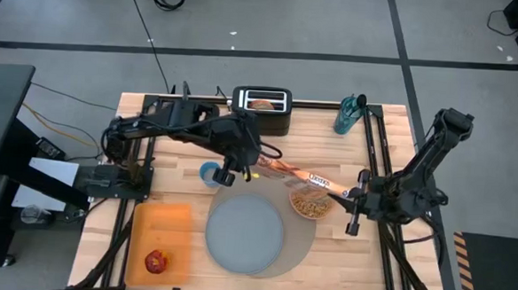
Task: Arrange a breakfast setting
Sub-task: Pour the cereal from the yellow cereal box into the orange bowl
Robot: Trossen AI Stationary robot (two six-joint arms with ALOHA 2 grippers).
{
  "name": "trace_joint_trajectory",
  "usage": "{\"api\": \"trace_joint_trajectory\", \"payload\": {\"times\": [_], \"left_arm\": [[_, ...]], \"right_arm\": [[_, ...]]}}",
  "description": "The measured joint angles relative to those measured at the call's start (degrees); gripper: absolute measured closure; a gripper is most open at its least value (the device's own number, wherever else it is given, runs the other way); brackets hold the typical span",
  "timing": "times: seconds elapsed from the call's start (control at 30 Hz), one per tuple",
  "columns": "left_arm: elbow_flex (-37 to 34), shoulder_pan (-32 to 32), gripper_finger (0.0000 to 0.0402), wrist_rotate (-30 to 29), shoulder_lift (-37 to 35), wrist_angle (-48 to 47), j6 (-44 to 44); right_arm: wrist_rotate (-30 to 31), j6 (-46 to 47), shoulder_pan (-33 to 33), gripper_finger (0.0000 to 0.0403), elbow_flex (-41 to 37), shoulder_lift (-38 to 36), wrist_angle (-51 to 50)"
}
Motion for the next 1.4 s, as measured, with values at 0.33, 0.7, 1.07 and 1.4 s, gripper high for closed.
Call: {"api": "trace_joint_trajectory", "payload": {"times": [0.33,0.7,1.07,1.4], "left_arm": [[-0.1,0.9,0.0233,0.6,3.3,-3.2,-0.5],[-0.1,1.8,0.0238,2.9,5.2,-3.8,-0.3],[-0.1,4.7,0.0271,11.2,5.7,-2.8,-2.2],[-0.1,5.2,0.027,11.2,5.7,0.2,-0.8]], "right_arm": [[-0.3,-4.0,-0.2,0.0393,0.9,-5.3,-0.5],[-3.0,-11.1,-1.8,0.0392,6.0,-7.7,-0.1],[-10.7,-12.4,-8.2,0.0391,13.4,-8.3,-5.5],[-21.4,-2.6,-16.4,0.0393,25.9,-8.2,-27.5]]}}
